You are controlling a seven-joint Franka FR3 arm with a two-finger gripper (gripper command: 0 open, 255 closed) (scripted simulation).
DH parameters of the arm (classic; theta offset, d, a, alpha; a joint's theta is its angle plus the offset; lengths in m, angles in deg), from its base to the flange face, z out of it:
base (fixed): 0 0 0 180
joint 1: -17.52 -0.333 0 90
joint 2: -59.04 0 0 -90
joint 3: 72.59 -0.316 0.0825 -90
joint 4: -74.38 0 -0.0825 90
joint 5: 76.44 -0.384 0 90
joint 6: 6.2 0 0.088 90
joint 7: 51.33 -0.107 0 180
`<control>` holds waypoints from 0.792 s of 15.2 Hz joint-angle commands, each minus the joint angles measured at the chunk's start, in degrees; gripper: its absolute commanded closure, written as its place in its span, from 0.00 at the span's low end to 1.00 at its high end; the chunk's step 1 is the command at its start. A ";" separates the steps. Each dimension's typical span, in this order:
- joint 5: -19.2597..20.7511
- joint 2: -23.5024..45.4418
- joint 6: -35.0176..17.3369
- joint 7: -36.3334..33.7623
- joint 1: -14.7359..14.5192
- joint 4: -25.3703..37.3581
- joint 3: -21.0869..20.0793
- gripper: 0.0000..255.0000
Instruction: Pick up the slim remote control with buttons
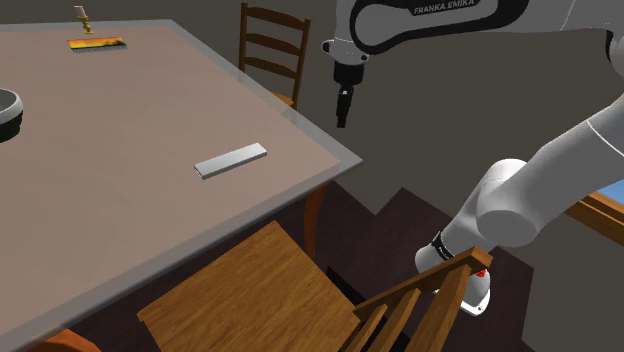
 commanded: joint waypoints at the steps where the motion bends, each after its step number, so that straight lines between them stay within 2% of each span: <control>1: -0.17 3.80 -2.49 2.19 -0.89 1.86 -0.40 0.00; 12: -0.23 23.31 -9.44 13.01 -4.94 17.18 -3.93 0.00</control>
